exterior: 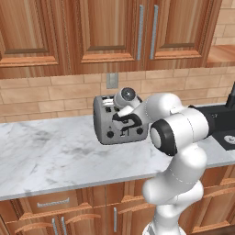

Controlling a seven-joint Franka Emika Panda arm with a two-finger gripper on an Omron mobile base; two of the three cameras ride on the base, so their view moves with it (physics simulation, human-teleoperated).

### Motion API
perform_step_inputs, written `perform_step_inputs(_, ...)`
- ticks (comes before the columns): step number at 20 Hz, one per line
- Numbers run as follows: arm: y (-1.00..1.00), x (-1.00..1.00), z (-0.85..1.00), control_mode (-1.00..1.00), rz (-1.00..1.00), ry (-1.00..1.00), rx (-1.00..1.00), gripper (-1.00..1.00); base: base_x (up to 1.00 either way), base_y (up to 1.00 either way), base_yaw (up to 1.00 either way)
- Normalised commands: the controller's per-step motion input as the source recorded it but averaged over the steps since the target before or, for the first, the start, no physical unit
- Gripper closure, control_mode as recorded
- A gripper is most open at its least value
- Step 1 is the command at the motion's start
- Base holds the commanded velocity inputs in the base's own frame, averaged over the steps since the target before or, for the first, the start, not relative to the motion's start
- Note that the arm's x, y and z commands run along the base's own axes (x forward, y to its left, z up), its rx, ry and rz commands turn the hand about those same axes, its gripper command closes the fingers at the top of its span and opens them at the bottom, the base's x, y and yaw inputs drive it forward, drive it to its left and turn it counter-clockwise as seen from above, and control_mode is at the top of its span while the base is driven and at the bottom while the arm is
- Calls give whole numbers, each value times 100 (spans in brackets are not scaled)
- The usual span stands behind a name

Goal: Start the toaster. Once the lever pops up, take the bread to the plate on the dining counter.

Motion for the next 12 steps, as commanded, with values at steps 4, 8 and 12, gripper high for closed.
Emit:
perform_step_inputs(4, 0, 0, 0, -100, 0, 0, 0, -100, 0, 0, 0)
perform_step_inputs(8, 0, 0, 0, -100, 0, 0, 0, -100, 0, 0, 0)
perform_step_inputs(12, 0, 0, 0, -100, 0, 0, 0, -100, 0, 0, 0)
